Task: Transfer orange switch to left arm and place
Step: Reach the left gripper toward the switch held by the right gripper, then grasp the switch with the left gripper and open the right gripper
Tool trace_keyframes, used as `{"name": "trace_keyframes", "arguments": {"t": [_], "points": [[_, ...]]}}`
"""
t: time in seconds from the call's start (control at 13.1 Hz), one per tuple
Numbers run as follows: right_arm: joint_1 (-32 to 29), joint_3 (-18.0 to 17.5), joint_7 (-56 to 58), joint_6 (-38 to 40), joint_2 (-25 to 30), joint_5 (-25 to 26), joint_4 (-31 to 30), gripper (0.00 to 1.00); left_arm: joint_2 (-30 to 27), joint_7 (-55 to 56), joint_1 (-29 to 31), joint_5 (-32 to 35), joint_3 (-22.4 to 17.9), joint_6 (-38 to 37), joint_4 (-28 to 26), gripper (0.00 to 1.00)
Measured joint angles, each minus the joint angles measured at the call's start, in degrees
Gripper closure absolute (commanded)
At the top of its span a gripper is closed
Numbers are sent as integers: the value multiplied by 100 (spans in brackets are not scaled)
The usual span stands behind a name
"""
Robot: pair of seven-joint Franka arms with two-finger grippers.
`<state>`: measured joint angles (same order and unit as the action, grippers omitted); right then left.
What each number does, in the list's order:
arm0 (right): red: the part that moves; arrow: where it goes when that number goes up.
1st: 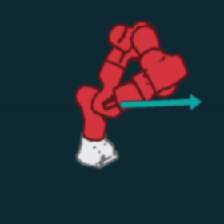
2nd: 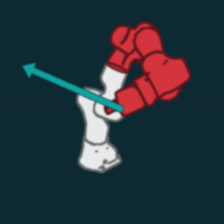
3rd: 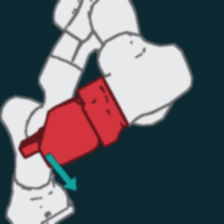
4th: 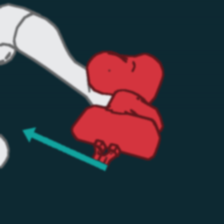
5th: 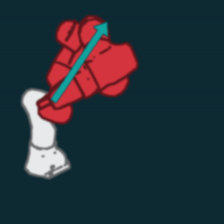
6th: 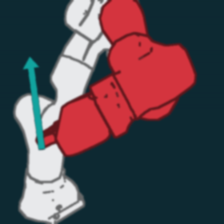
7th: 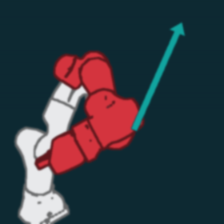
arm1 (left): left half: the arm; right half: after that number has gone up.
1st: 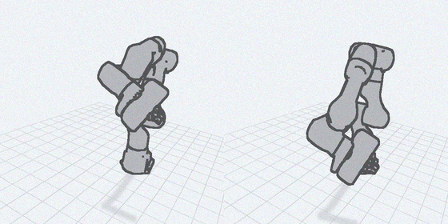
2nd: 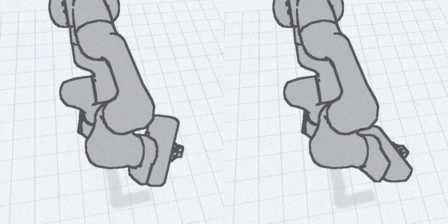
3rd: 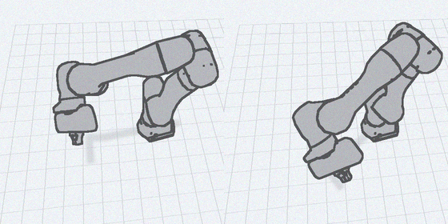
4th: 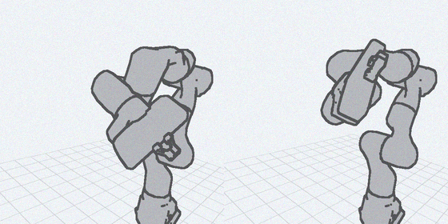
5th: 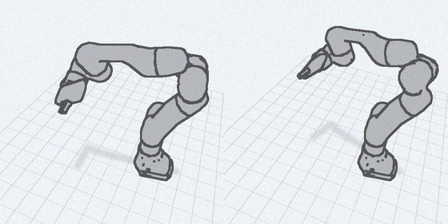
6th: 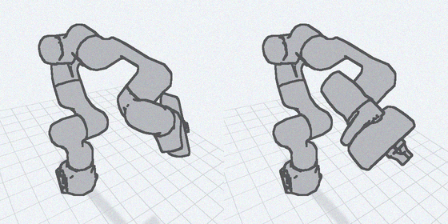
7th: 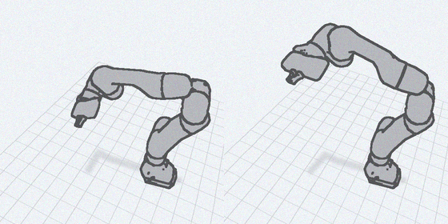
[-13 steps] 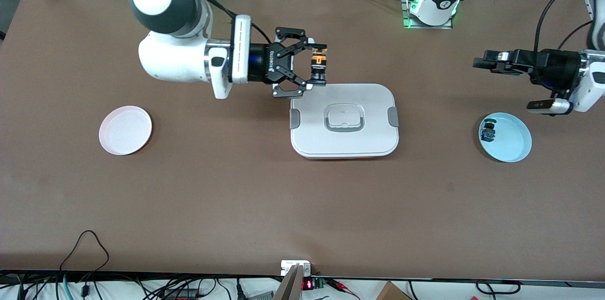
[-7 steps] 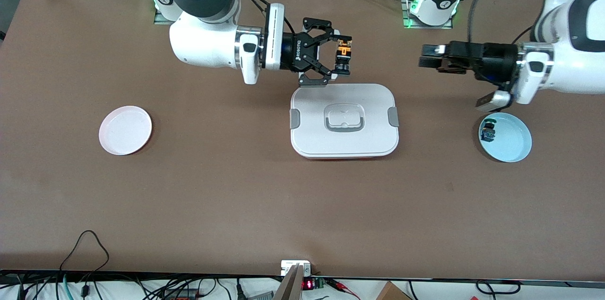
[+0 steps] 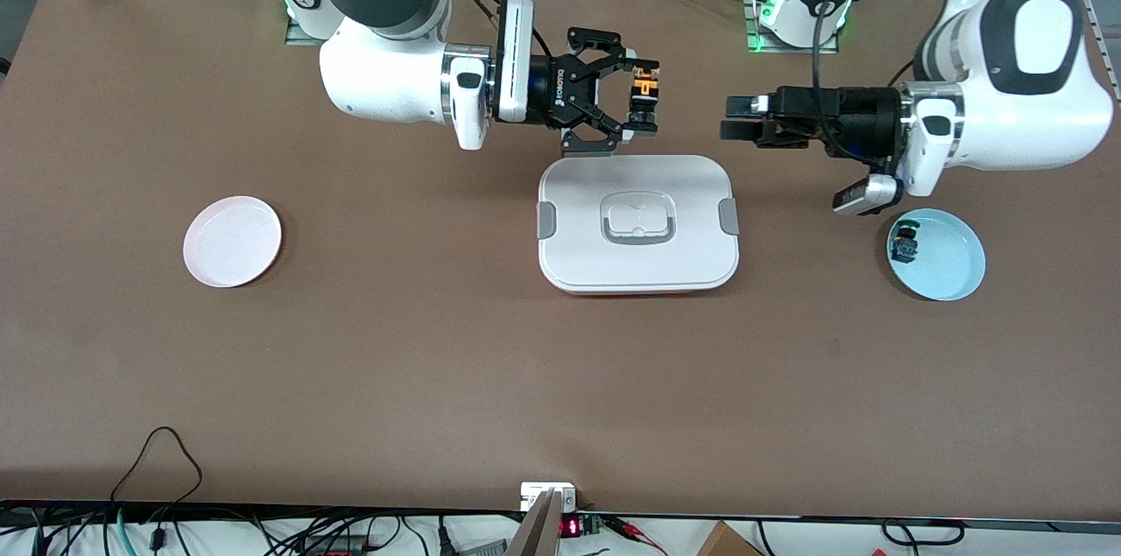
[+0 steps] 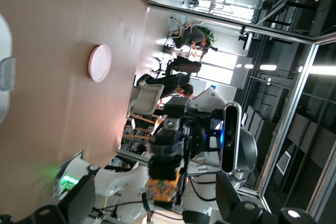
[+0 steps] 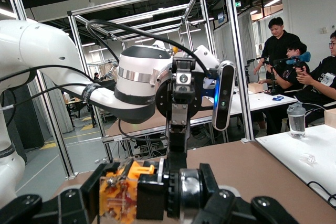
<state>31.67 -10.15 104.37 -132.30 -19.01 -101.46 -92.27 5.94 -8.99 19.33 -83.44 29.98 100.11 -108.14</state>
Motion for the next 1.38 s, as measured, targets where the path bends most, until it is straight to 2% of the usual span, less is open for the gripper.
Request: {"name": "trace_keyframes", "arguments": {"t": [0.23,0.92,1.07,1.38], "points": [[1,0,24,2,0,-1,1,100,4,-109,-14,-368,402,408,-23,0],[7,0,120,5,0,-115,5,100,39,-568,-14,-613,774,445,-386,0],[7,0,150,7,0,-115,6,100,-15,-566,-14,-675,809,446,-463,10],[7,0,170,7,0,-117,8,100,-29,-522,3,-682,809,442,-478,10]]}}
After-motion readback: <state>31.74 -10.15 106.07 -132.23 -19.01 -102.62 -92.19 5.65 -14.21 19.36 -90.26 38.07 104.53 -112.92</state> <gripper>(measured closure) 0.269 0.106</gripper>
